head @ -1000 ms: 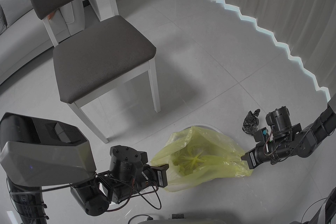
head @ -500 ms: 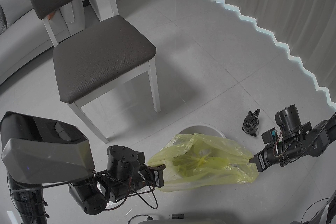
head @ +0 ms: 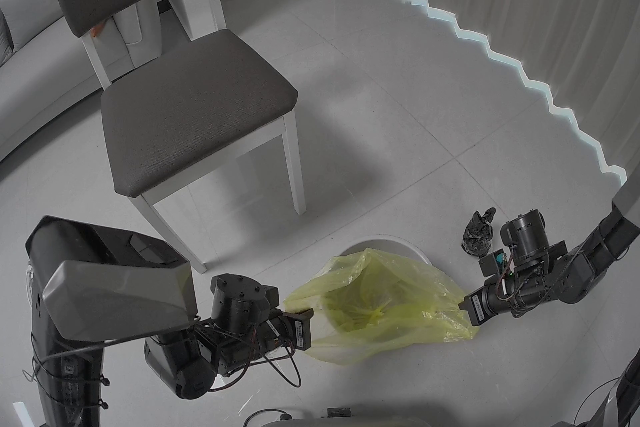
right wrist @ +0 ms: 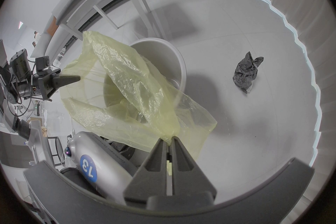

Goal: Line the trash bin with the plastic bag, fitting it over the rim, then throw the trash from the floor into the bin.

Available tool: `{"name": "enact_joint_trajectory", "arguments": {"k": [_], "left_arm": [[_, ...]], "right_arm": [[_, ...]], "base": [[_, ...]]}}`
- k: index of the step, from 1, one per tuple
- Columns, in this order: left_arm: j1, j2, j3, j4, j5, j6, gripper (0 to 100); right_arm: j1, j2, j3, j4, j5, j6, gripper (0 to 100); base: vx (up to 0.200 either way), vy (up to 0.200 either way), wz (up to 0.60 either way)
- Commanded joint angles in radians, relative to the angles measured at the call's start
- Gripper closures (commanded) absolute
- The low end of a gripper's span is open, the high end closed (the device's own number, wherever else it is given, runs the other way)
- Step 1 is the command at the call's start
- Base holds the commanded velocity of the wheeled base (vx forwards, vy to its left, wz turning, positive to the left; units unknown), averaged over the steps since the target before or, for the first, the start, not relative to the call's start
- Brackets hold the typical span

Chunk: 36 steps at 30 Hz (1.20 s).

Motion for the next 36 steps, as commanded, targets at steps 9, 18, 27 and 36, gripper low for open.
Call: {"name": "enact_joint_trajectory", "arguments": {"k": [9, 18, 27, 36], "left_arm": [[0.040, 0.035, -0.068, 0.002, -0.012, 0.002, 100], [0.042, 0.036, -0.058, -0.021, -0.011, 0.000, 0], [0.028, 0.029, -0.035, -0.066, -0.003, 0.002, 0], [0.037, 0.016, -0.007, -0.086, 0.002, 0.002, 0]], "right_arm": [[-0.036, 0.028, -0.027, -0.018, 0.008, -0.016, 0], [-0.030, -0.033, -0.094, -0.052, 0.016, -0.018, 0], [0.055, 0.108, -0.295, -0.076, 0.024, -0.015, 0], [0.110, 0.165, -0.321, -0.076, 0.042, -0.021, 0]], "base": [[0.000, 0.000, 0.00], [0.000, 0.000, 0.00], [0.000, 0.000, 0.00], [0.000, 0.000, 0.00]]}}
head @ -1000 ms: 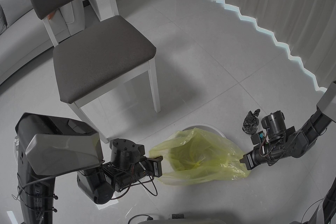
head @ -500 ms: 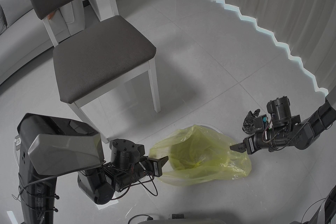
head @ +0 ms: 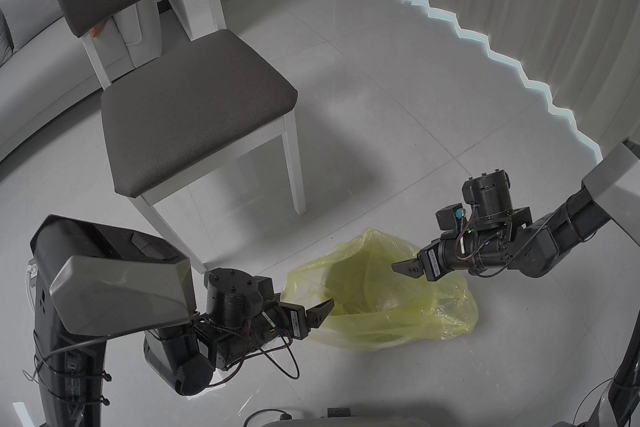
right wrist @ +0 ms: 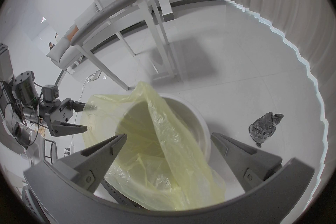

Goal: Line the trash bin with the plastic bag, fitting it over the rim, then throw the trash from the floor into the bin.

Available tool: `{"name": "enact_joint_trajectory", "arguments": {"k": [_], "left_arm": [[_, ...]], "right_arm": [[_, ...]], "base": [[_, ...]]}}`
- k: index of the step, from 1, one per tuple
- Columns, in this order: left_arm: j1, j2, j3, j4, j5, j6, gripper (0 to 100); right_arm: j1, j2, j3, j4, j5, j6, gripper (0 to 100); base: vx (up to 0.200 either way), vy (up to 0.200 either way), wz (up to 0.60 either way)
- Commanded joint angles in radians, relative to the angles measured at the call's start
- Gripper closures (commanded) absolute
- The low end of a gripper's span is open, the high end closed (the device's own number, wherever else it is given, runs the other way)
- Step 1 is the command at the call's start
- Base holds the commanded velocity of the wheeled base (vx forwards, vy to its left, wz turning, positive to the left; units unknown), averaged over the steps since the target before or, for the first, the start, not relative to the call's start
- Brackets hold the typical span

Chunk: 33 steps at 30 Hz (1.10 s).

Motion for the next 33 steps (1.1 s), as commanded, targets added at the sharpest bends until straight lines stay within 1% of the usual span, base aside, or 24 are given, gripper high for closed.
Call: {"name": "enact_joint_trajectory", "arguments": {"k": [1, 6, 7, 17, 20, 22, 27, 33], "left_arm": [[0.006, -0.008, 0.007, -0.001, 0.001, -0.002, 0], [0.000, -0.003, 0.012, -0.036, 0.001, -0.002, 0], [0.000, 0.000, 0.012, -0.048, 0.001, -0.002, 0], [0.006, 0.014, -0.005, -0.060, 0.002, -0.002, 0], [0.008, 0.008, -0.005, -0.076, 0.005, -0.002, 0], [0.018, 0.011, -0.017, -0.094, 0.013, -0.002, 0], [0.025, 0.014, -0.054, -0.090, 0.015, -0.002, 0], [0.025, 0.017, -0.070, -0.093, 0.013, -0.002, 0]], "right_arm": [[0.017, 0.057, -0.015, -0.003, 0.001, -0.004, 0], [0.017, 0.089, -0.043, -0.003, -0.001, -0.018, 0], [0.017, 0.092, -0.047, -0.004, -0.001, -0.022, 100], [0.010, 0.084, -0.082, 0.000, -0.013, -0.038, 100], [0.004, 0.051, -0.089, 0.008, -0.014, -0.045, 100], [-0.006, 0.026, -0.098, 0.017, -0.014, -0.050, 100], [-0.023, -0.015, -0.112, 0.052, -0.014, -0.064, 100], [-0.045, -0.015, -0.121, 0.063, -0.014, -0.072, 100]], "base": [[0.000, 0.000, 0.00], [0.000, 0.000, 0.00], [0.000, 0.000, 0.00], [0.000, 0.000, 0.00], [0.000, 0.000, 0.00], [0.000, 0.000, 0.00], [0.000, 0.000, 0.00], [0.000, 0.000, 0.00]]}}
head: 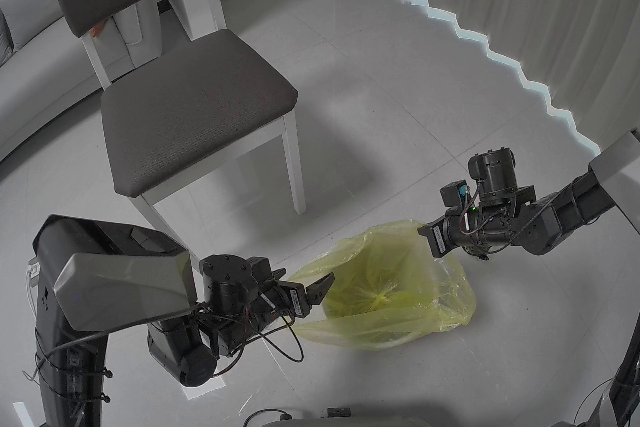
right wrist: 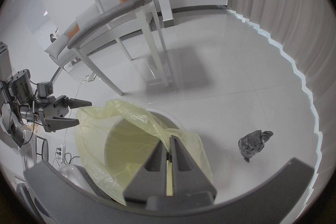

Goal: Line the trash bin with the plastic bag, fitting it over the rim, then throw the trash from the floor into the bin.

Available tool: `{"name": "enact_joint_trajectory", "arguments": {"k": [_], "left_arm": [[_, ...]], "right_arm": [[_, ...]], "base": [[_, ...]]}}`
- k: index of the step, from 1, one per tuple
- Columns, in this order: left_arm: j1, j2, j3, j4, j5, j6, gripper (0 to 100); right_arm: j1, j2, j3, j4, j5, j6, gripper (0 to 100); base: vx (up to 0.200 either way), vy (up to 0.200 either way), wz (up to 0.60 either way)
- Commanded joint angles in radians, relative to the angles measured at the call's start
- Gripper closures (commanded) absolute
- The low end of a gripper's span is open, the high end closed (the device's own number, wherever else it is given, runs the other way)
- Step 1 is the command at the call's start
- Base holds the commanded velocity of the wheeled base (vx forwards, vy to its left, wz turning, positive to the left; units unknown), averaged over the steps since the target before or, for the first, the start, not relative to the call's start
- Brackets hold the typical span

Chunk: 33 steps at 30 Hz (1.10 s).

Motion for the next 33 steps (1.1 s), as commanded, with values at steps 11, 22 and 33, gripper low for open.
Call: {"name": "enact_joint_trajectory", "arguments": {"k": [11, 22, 33], "left_arm": [[0.036, 0.104, -0.180, 0.077, -0.001, 0.001, 0], [0.041, 0.166, -0.269, 0.166, -0.010, 0.000, 0], [0.039, 0.132, -0.189, 0.132, -0.001, -0.002, 0]], "right_arm": [[-0.057, 0.096, -0.103, -0.002, 0.003, -0.009, 100], [-0.063, 0.219, -0.131, -0.013, 0.003, -0.009, 100], [-0.065, 0.254, -0.135, -0.039, 0.003, -0.013, 100]], "base": [[0.000, 0.000, 0.00], [0.000, 0.000, 0.00], [0.000, 0.000, 0.00]]}}
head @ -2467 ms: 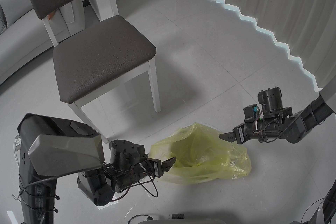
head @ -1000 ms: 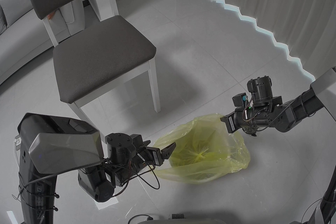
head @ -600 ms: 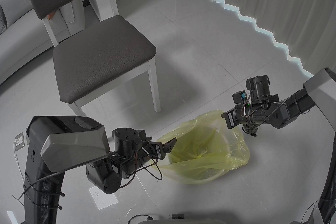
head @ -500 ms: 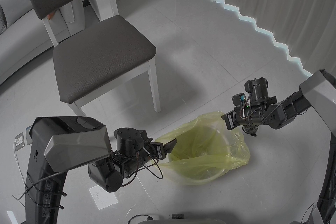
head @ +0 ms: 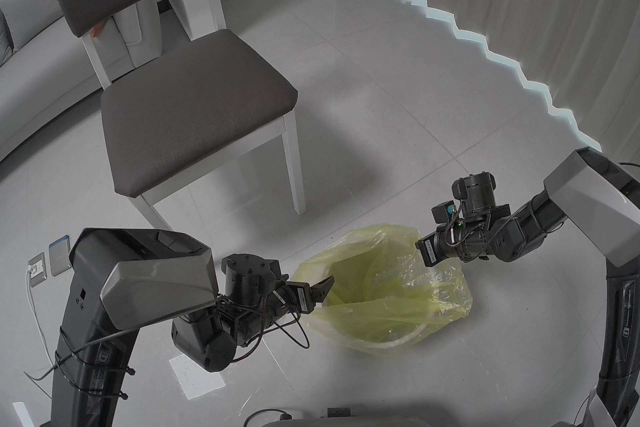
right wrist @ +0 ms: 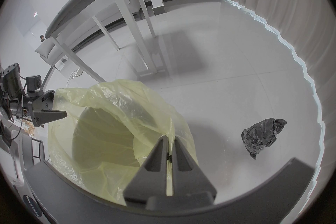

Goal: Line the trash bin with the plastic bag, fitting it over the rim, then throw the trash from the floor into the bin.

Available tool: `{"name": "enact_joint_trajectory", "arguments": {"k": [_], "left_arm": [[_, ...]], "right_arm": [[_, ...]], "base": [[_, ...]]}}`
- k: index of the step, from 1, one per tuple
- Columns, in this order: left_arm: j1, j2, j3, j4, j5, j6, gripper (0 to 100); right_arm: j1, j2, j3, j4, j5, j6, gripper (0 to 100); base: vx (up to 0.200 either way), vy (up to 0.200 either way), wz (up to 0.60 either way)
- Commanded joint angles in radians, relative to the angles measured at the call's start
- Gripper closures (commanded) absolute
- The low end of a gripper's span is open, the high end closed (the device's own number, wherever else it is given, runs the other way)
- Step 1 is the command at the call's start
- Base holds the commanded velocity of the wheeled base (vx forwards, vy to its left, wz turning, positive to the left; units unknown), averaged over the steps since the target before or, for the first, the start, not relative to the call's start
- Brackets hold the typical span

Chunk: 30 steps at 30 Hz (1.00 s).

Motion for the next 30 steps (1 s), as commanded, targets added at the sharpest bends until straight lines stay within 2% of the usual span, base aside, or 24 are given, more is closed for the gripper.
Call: {"name": "enact_joint_trajectory", "arguments": {"k": [1, 6, 16, 25, 30], "left_arm": [[0.003, -0.023, 0.017, -0.033, 0.002, -0.002, 0], [0.024, -0.043, 0.003, -0.055, 0.002, 0.000, 0], [0.036, -0.046, 0.009, -0.075, 0.006, -0.005, 0], [0.042, 0.030, -0.054, -0.066, 0.012, -0.004, 0], [0.067, 0.069, -0.112, -0.018, 0.010, 0.000, 0]], "right_arm": [[-0.001, 0.008, -0.001, -0.007, 0.000, -0.006, 100], [-0.001, -0.067, 0.008, -0.055, 0.001, 0.001, 100], [-0.007, -0.107, -0.015, -0.058, 0.001, -0.001, 100], [-0.007, -0.027, -0.031, -0.060, 0.000, -0.002, 100], [-0.009, 0.053, -0.072, -0.060, 0.000, 0.002, 100]], "base": [[0.000, 0.000, 0.00], [0.000, 0.000, 0.00], [0.000, 0.000, 0.00], [0.000, 0.000, 0.00], [0.000, 0.000, 0.00]]}}
